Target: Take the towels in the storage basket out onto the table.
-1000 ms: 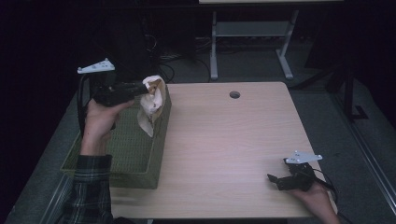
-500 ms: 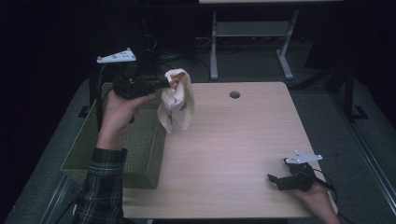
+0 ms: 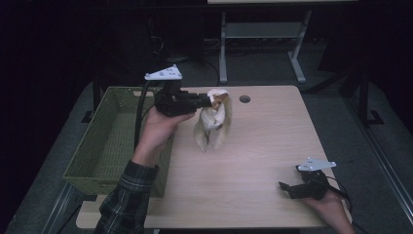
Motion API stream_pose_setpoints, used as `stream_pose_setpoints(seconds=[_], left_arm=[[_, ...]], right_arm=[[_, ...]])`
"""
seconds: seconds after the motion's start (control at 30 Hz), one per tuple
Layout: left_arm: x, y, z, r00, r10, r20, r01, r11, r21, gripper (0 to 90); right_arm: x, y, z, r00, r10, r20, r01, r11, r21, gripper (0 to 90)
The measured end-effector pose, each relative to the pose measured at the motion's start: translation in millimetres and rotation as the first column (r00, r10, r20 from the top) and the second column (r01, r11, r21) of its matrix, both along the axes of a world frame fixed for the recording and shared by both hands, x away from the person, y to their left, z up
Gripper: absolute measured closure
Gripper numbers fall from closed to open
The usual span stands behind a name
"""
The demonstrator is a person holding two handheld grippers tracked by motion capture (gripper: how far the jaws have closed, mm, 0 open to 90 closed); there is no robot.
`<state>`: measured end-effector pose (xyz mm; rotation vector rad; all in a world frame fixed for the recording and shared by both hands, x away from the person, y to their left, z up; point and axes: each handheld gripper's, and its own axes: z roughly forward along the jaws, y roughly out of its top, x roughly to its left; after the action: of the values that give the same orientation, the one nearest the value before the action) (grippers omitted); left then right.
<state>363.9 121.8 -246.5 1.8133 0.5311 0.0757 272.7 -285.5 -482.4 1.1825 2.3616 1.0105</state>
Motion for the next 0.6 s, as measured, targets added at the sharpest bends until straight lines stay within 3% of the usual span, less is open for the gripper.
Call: stream_pose_setpoints(seconds=[0.2, 0.37, 0.5, 0.53, 0.6], left_arm=[[-7.7, -27.4, -31.3, 0.9985, -0.047, -0.030, 0.047, 0.9989, 0.001, 78.6], [-11.4, -39.9, -50.8, 0.9961, -0.064, -0.060, 0.065, 0.9978, 0.011, 78.6], [-15.8, -50.5, -71.7, 0.9920, -0.087, -0.091, 0.089, 0.9957, 0.025, 78.6], [-17.0, -55.1, -83.3, 0.9890, -0.098, -0.111, 0.102, 0.9940, 0.037, 78.5], [-17.3, -57.3, -89.4, 0.9877, -0.101, -0.120, 0.107, 0.9933, 0.044, 78.5]], right_arm=[[0.1, -0.1, 0.0, 1.0000, 0.001, 0.001, -0.001, 1.000, 0.000, 6.1], [0.1, -0.1, -0.1, 1.0000, 0.001, 0.001, -0.001, 1.000, -0.001, 6.1], [0.1, 0.1, -0.2, 1.0000, -0.001, 0.002, 0.001, 1.000, 0.000, 6.1], [0.1, 0.1, -0.1, 1.0000, 0.000, 0.002, 0.000, 1.000, 0.000, 6.1], [0.1, 0.1, -0.2, 1.0000, 0.000, 0.002, 0.000, 1.000, 0.000, 6.1]])
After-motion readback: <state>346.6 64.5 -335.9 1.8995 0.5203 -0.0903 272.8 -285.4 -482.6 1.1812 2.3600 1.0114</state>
